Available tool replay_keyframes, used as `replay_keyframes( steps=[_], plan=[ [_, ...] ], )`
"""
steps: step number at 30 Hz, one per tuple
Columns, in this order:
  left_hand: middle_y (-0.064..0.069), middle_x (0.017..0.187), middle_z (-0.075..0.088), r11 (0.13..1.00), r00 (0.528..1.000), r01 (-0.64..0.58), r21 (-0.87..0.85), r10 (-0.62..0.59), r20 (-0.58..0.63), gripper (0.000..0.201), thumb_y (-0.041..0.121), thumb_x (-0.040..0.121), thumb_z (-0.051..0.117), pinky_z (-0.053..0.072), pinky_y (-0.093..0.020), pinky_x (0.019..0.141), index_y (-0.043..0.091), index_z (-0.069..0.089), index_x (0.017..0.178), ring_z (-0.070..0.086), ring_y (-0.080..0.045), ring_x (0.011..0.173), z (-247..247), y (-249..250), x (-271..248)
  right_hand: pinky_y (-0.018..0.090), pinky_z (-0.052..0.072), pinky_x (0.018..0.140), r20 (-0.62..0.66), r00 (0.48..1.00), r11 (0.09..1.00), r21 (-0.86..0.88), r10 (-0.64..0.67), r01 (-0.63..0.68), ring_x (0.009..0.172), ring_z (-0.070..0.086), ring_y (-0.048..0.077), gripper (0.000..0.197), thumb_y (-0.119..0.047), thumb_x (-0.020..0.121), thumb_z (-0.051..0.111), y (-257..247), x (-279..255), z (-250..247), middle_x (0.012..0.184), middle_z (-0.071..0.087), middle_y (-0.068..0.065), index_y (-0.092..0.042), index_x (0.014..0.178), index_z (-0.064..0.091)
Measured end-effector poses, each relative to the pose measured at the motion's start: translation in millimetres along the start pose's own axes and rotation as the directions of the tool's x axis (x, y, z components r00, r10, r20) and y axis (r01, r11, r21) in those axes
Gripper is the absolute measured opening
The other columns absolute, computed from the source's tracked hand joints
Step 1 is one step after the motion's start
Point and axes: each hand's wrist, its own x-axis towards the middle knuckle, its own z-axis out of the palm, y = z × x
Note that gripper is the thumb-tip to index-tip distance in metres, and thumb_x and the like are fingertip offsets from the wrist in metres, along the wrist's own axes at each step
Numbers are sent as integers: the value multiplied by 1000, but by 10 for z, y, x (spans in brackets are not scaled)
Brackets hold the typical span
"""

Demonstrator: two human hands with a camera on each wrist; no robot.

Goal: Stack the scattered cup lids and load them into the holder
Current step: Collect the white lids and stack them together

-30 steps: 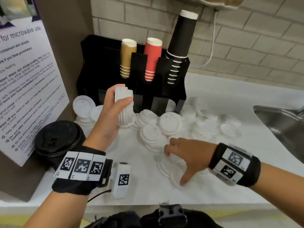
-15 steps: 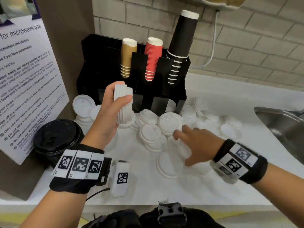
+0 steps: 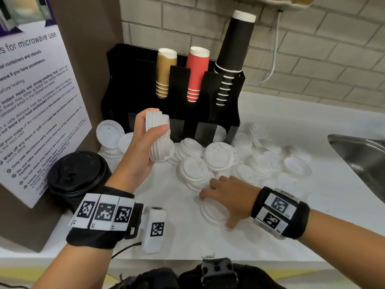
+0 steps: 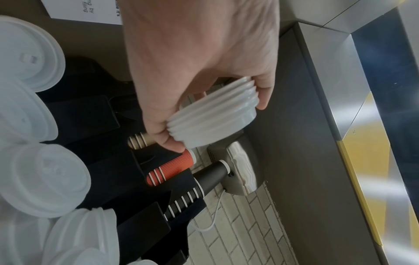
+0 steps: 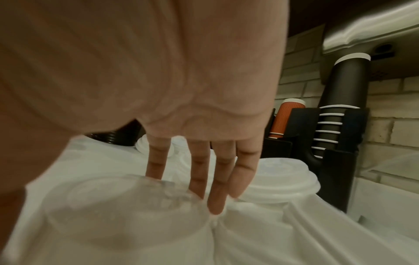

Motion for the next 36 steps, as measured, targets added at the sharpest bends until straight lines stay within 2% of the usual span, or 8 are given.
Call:
replay_keyframes(
  steps=[4, 7, 10, 14, 17, 23, 30, 36],
  plan=[
    [14, 105, 57, 1000, 1000, 7, -1, -7, -13, 56, 47, 61, 68, 49, -29, 80, 44, 53, 114, 58, -7, 96, -26, -27, 2, 39, 49, 85, -5, 1000, 963, 267, -30, 30, 103, 48, 24, 90, -33, 64, 84, 20, 10, -140, 124, 37, 3, -31, 135, 29],
    [10, 109, 56, 999, 999, 27, -18, -27, -27, 61, 47, 59, 68, 50, -30, 81, 40, 53, 118, 57, -11, 101, -57, -56, 2, 30, 49, 86, -190, 982, 833, 542, -6, 110, 105, 47, 17, 80, -28, 65, 84, 132, -18, -337, 122, 40, -3, -30, 128, 35],
    [7, 108, 58, 998, 999, 45, -33, -46, -28, 63, 46, 58, 68, 50, -28, 78, 36, 55, 119, 58, -13, 101, -42, -82, -8, 11, 45, 76, -409, 905, 624, 740, 118, 253, 102, 49, 2, 71, -24, 68, 85, 198, -42, -502, 119, 45, -9, -31, 123, 41],
    [7, 105, 59, 999, 999, 29, -28, -30, -43, 60, 45, 60, 69, 50, -26, 76, 35, 55, 118, 59, -11, 97, 37, -116, -25, 22, 51, 75, -496, 804, 230, 867, 328, 441, 95, 60, 15, 65, -30, 68, 85, 79, 15, -571, 114, 50, -7, -40, 117, 44],
    [4, 106, 57, 999, 999, 26, -47, -28, -42, 59, 43, 65, 69, 51, -28, 74, 34, 52, 121, 58, -15, 98, 91, -138, -26, 22, 50, 73, -527, 761, 73, 836, 379, 543, 86, 62, 11, 59, -36, 65, 81, -128, 117, -574, 113, 54, -3, -43, 113, 47],
    [-7, 120, 59, 999, 999, 29, -31, -28, 21, 56, 45, 69, 67, 55, -35, 81, 38, 53, 123, 62, -22, 107, 118, -140, -10, 23, 51, 72, -530, 722, -3, 805, 445, 593, 95, 65, 22, 58, -37, 72, 74, -310, 255, -571, 123, 55, 3, -35, 123, 46],
    [-9, 129, 59, 999, 994, 45, 29, -48, 95, 59, 48, 73, 66, 54, -36, 84, 37, 54, 129, 62, -24, 113, 97, -138, 22, 35, 55, 88, -583, 697, 112, 794, 419, 597, 107, 61, 17, 60, -21, 79, 72, -193, 239, -633, 125, 55, -6, -42, 129, 48],
    [-5, 123, 60, 1000, 998, 29, -4, -29, 63, 62, 48, 70, 67, 54, -29, 74, 36, 52, 129, 63, -19, 106, 160, -153, 59, 30, 56, 81, -602, 668, 119, 775, 438, 621, 108, 61, 20, 60, -11, 81, 75, -168, 278, -643, 124, 54, -2, -38, 128, 48]
  ],
)
